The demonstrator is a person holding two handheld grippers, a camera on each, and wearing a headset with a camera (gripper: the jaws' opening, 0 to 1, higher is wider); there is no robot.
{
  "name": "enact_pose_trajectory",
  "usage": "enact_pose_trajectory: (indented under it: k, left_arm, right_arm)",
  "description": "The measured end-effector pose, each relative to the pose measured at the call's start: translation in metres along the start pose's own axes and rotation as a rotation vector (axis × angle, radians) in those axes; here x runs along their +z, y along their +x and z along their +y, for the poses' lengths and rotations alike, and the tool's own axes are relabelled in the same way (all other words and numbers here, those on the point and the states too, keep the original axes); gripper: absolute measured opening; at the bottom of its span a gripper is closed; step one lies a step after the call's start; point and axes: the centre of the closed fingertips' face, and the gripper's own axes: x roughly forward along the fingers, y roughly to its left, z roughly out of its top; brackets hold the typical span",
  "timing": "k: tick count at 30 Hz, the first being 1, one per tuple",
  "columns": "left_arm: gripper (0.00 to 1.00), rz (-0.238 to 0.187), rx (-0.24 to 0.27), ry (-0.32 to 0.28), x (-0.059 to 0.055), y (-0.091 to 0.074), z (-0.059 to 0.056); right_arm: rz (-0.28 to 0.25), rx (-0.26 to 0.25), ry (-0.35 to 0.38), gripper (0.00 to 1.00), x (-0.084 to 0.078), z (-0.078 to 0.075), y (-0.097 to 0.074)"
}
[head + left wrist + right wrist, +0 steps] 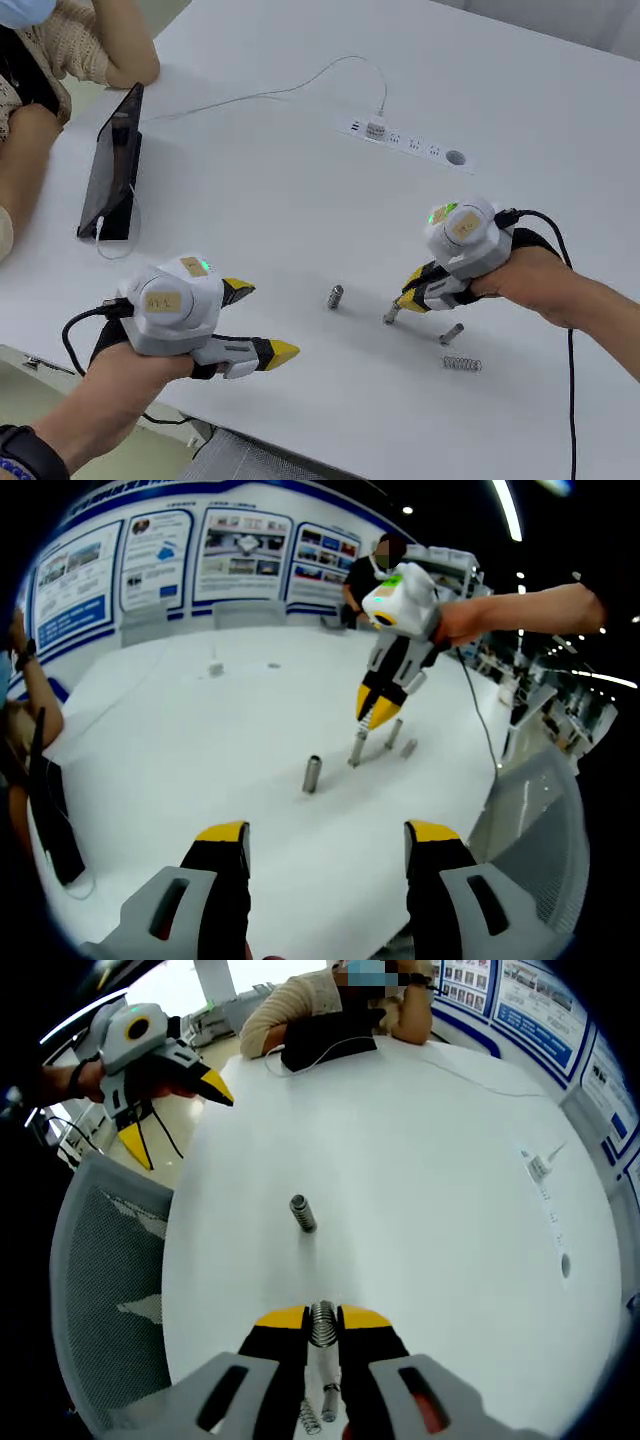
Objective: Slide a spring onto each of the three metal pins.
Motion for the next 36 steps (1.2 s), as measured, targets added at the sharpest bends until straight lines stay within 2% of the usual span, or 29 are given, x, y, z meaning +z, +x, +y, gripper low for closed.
enact_pose_trajectory:
  k: [20,36]
  left_arm:
    - [0.64,0.005,0.014,-0.002,-0.003,-0.007,0.005]
    - [0.64,0.011,0.019,-0.008,-0.005,-0.011,0.009]
  right_arm:
    - [0.029,-0.008,-0.052,0.13,0.001,0.001,0.019]
    - [0.055,-0.010,-0.071,0.13,-0.008,0.001,0.035]
